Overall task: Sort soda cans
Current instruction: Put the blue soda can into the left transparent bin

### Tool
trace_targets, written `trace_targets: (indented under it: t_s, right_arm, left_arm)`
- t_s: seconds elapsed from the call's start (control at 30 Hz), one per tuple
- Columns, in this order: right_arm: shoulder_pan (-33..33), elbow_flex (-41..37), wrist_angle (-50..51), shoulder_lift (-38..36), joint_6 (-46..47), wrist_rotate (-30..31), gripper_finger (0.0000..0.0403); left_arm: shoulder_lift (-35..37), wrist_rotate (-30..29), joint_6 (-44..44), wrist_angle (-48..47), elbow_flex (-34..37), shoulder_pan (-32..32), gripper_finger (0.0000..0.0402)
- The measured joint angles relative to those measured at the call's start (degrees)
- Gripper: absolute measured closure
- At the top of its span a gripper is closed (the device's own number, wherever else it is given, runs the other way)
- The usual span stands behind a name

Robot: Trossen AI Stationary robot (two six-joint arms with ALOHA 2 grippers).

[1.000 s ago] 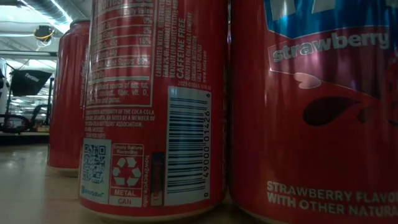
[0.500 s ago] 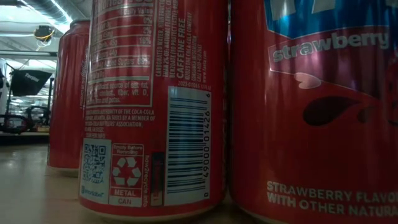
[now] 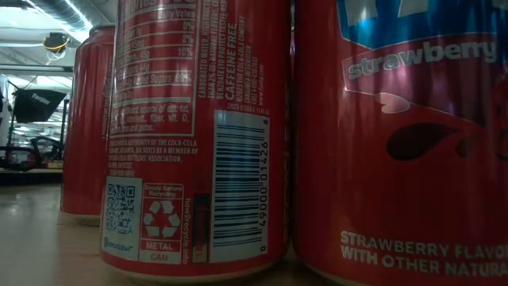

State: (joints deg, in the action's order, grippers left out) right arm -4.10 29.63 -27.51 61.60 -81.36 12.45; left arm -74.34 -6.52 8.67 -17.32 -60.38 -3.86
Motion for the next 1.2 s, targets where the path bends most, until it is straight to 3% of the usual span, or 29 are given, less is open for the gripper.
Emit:
trace_targets:
  t_s: [0.4, 0.6, 0.97, 1.2]
  right_arm:
    - [0.0, 0.0, 0.33, 0.02, 0.0, 0.0, 0.0036]
    - [0.0, 0.0, 0.4, 0.0, 0.0, -0.01, 0.0036]
    - [0.0, 0.0, 0.61, 0.01, 0.0, -0.01, 0.0036]
    - [0.0, 0.0, 0.68, 0.02, 0.0, -0.02, 0.0036]
  left_arm:
    - [-8.76, -0.46, 3.34, -4.7, -0.02, -2.77, 0.0017]
    - [-9.98, -5.24, 5.73, -7.8, 0.0, -2.28, 0.0018]
    - [-9.9, -5.27, 6.8, -8.16, -0.02, -2.0, 0.0018]
    - [-13.49, -5.29, 7.02, -7.4, -0.04, -1.98, 0.0018]
